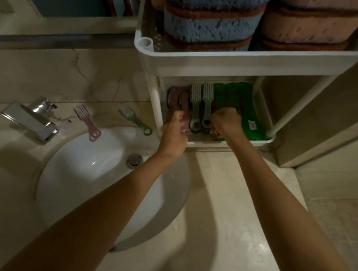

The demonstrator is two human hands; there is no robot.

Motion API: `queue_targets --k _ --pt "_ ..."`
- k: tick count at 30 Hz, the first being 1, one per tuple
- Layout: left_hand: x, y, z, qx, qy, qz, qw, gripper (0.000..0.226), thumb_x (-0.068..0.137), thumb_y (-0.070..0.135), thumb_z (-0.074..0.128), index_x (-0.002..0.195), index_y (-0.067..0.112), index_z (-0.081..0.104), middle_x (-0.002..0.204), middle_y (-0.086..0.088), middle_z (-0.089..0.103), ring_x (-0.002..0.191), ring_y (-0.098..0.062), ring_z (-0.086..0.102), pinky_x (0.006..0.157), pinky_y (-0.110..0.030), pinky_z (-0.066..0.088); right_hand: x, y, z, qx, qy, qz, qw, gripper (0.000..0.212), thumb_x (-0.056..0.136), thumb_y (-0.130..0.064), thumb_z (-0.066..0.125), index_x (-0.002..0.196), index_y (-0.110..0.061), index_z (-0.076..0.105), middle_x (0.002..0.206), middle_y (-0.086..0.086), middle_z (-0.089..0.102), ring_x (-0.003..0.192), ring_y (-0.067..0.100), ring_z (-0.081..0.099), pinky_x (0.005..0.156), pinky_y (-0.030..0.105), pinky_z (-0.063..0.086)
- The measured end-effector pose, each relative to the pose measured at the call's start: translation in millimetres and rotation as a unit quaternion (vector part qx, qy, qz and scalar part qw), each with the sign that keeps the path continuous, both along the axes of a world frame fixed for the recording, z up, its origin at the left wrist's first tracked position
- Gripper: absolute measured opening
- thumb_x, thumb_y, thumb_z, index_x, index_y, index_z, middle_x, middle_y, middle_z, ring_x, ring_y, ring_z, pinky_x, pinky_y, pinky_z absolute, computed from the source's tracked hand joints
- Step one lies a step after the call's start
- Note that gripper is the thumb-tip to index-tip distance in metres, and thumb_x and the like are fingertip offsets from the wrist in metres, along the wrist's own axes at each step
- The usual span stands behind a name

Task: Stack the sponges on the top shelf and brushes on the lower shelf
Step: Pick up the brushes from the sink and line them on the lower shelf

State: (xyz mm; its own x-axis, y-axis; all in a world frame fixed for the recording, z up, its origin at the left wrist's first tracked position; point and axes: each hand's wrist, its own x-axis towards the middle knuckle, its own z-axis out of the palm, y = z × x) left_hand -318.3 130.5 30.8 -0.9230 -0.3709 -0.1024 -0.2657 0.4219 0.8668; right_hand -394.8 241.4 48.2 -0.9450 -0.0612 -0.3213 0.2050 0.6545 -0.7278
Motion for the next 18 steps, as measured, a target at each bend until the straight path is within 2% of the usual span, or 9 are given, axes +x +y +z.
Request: queue_targets --k 2,4,7,10,13,18 --pt "-5.3 -0.1 -2.3 -0.115 -0.008 -0.033 0.993 0.043 0.087 -0.009 0.045 0.128 0.003 0.048 0.127 -0.015 0.053 0.122 -0.028 0.049 0.103 -0.035 0.04 0.1 5.7 -3.6 0.057 0.064 0.023 0.996 0.025 0.092 -0.007 0.044 0.088 -0.001 0.068 0.086 0.02 0.068 0.073 0.028 0.066 0.061 0.024 0.051" --pt "-10.7 -1.2 -4.2 -0.245 -0.033 -0.09 0.965 0.039 0.089 0.007 0.053 0.128 0.007 0.049 0.13 -0.014 0.053 0.124 -0.028 0.044 0.102 -0.033 0.035 -0.6 10.1 -10.8 0.109 0.12 0.049 0.986 0.024 0.091 -0.007 0.048 0.102 -0.006 0.069 0.106 0.019 0.068 0.1 0.033 0.062 0.083 0.031 0.048" --pt "-21.9 -4.0 -7.1 -0.342 -0.057 -0.151 0.926 0.045 0.085 0.026 0.063 0.126 0.009 0.051 0.129 -0.011 0.054 0.122 -0.028 0.044 0.1 -0.034 0.036 -3.4 14.6 -23.7 0.169 0.205 0.151 0.952 0.028 0.086 -0.011 0.057 0.112 -0.012 0.066 0.122 0.012 0.062 0.118 0.033 0.051 0.095 0.035 0.038" --pt "-30.6 -3.6 -8.8 -0.38 -0.052 -0.169 0.908 0.044 0.083 0.028 0.066 0.12 0.008 0.055 0.128 -0.01 0.055 0.121 -0.027 0.047 0.098 -0.033 0.036 -4.6 16.8 -28.3 0.183 0.234 0.221 0.929 0.037 0.081 -0.015 0.065 0.118 -0.011 0.063 0.135 0.011 0.053 0.131 0.031 0.04 0.103 0.042 0.037" --pt "-35.3 -4.0 -8.9 -0.384 -0.038 -0.174 0.906 0.039 0.083 0.024 0.066 0.117 0.005 0.057 0.124 -0.011 0.058 0.117 -0.027 0.05 0.093 -0.033 0.038 -3.2 15.9 -25.3 0.21 0.206 0.256 0.921 0.047 0.083 -0.017 0.064 0.129 -0.011 0.052 0.146 0.005 0.041 0.141 0.025 0.023 0.112 0.045 0.024" --pt "-42.5 -6.9 -10.8 -0.354 -0.037 -0.167 0.92 0.036 0.084 0.018 0.065 0.116 0.003 0.058 0.12 -0.016 0.062 0.112 -0.03 0.055 0.086 -0.034 0.041 -7.9 13.4 -28.7 0.197 0.209 0.261 0.922 0.044 0.083 -0.013 0.062 0.125 -0.009 0.053 0.141 0.007 0.047 0.142 0.02 0.023 0.113 0.044 0.017"
